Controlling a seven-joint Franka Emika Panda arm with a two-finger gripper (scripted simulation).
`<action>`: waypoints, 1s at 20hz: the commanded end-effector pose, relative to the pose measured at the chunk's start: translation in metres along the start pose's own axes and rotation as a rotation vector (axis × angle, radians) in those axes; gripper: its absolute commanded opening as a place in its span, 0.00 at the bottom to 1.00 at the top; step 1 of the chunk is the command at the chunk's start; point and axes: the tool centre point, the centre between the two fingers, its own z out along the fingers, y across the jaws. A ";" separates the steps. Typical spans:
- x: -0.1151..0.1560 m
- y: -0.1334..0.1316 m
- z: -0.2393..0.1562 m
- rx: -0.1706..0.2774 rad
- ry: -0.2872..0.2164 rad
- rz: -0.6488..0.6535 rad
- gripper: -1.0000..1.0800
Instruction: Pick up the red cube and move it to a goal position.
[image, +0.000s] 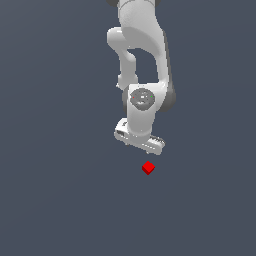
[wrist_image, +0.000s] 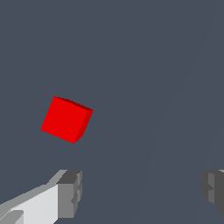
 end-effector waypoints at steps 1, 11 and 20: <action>0.003 -0.011 0.011 0.001 0.005 0.056 0.96; 0.020 -0.051 0.052 0.006 0.022 0.270 0.96; 0.034 -0.070 0.073 0.009 0.030 0.381 0.96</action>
